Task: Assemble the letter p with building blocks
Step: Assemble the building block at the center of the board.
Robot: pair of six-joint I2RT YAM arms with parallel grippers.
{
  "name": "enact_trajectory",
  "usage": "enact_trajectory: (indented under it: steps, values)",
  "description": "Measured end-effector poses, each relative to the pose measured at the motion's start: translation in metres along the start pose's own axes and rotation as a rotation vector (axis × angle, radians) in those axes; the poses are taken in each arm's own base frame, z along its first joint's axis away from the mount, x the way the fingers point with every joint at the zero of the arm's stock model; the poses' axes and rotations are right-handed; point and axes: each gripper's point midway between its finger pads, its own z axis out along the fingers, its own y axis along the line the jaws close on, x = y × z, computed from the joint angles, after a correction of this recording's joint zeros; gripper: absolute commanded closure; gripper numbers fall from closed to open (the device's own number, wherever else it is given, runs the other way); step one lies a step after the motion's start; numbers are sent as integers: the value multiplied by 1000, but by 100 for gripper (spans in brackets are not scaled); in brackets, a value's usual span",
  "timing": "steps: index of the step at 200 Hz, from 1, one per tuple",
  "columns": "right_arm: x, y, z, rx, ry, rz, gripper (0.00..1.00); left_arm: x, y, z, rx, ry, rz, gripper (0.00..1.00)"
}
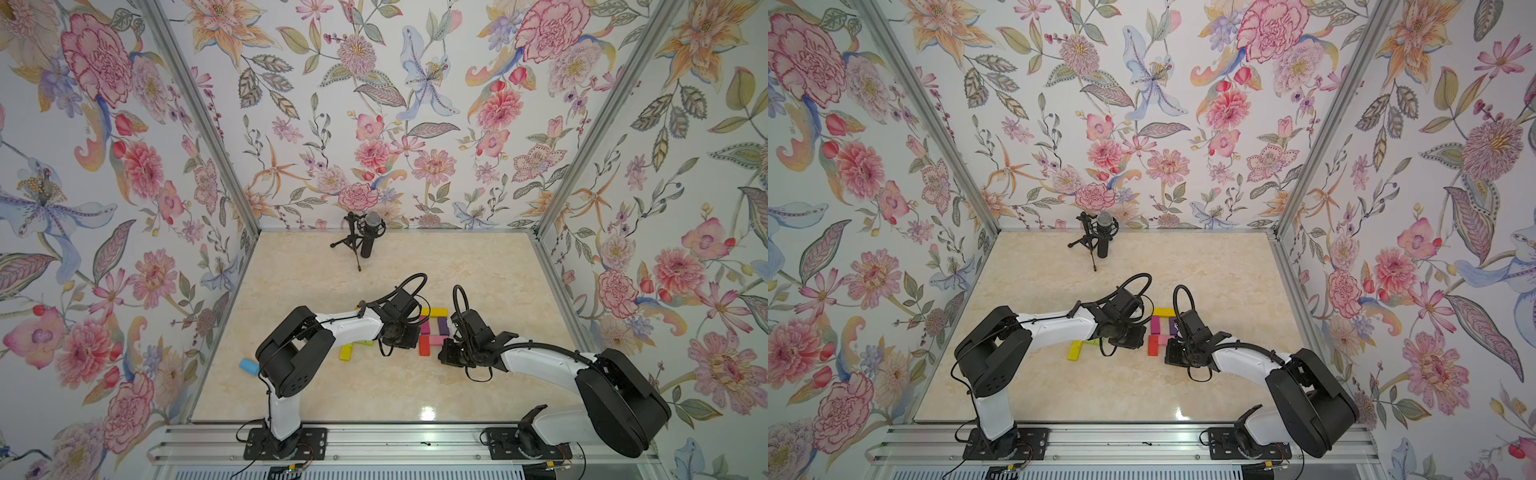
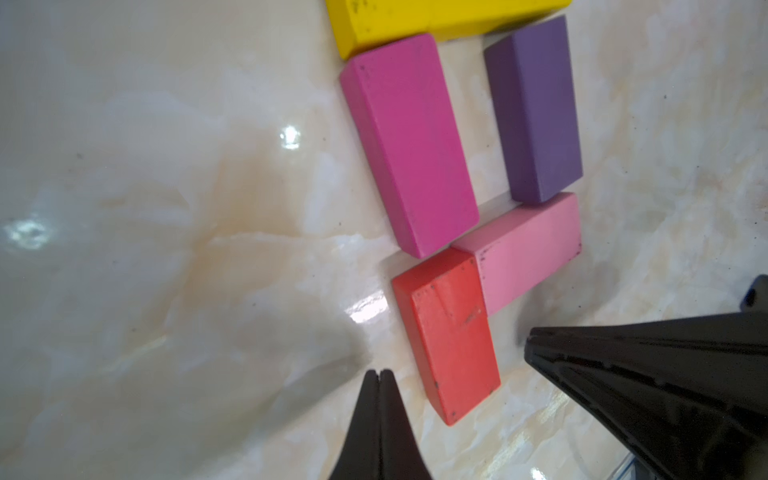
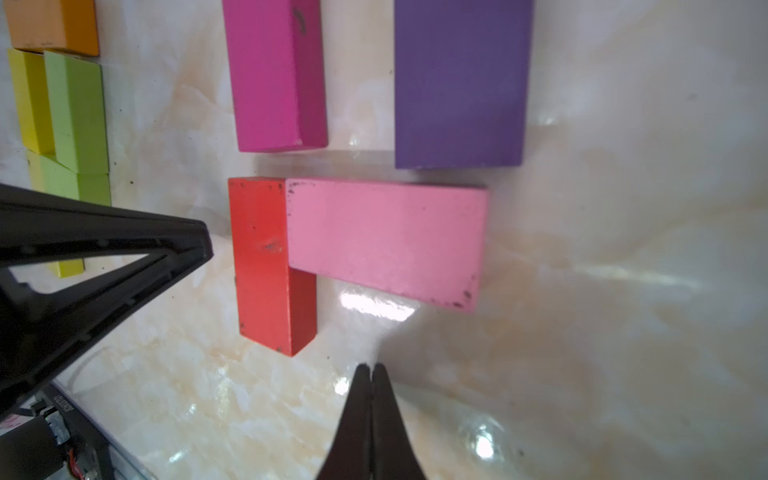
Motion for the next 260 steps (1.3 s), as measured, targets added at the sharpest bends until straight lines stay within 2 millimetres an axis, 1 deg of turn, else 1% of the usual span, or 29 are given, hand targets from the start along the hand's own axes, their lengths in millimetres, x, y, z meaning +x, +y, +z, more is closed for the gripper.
enact_trajectory:
  steps: [74, 170, 260]
  values:
    - [-4, 3, 3, -11, -8, -3, 100, 4, -8, 1, 26, 12, 4, 100]
    - [-6, 6, 4, -23, -18, -8, 100, 10, -7, 9, 20, 35, -4, 100]
    - [-6, 8, 7, -36, -11, -8, 100, 4, -15, 16, 45, 38, -3, 100]
